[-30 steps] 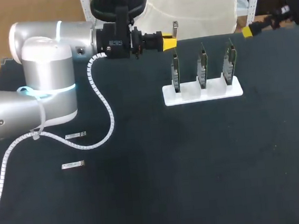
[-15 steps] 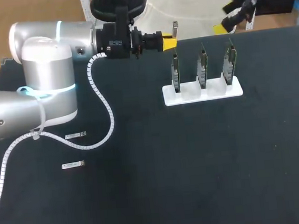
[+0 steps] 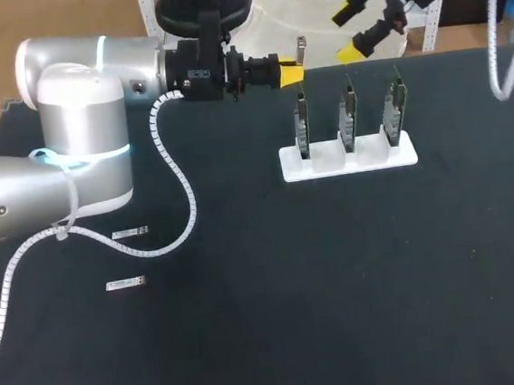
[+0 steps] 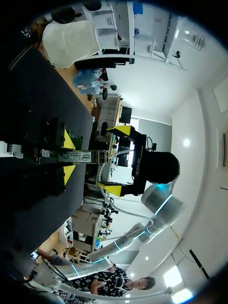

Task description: Pick up the optical module with the left hand, and insert it into the network port with the right hand.

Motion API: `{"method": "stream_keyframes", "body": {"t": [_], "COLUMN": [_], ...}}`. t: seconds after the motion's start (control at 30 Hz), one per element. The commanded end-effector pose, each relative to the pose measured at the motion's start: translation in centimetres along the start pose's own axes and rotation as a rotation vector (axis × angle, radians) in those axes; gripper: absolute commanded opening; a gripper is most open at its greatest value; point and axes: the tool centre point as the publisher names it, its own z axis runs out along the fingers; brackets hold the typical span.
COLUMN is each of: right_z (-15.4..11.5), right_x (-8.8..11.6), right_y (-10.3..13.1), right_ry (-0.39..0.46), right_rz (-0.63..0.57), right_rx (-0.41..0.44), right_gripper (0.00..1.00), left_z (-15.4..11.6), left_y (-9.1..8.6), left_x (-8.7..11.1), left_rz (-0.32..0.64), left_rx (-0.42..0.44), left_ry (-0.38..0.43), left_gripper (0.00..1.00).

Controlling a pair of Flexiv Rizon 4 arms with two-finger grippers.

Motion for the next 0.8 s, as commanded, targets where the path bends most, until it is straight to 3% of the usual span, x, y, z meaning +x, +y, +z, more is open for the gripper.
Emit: {"method": "stream_keyframes", "body": {"t": [0.03,0.33,0.8], "right_z": [1.1,2.7,2.7], "right_x": [-0.7,-1.5,-2.5], "right_y": [-0.7,0.3,1.1], "right_ry": [-0.001,-0.032,-0.092], "right_rz": [-0.011,-0.006,0.018], "right_rx": [-0.390,-0.392,-0.270], "right_gripper": [1.00,1.00,1.00], "left_z": [0.0,0.0,0.0], "left_y": [-0.1,-0.1,-0.1], "left_x": [0.0,0.0,0.0], "left_rz": [0.001,0.001,0.001], "left_rx": [-0.005,-0.005,-0.005], "left_ry": [-0.001,-0.001,-0.001], "left_gripper": [0.00,0.00,0.00]}}
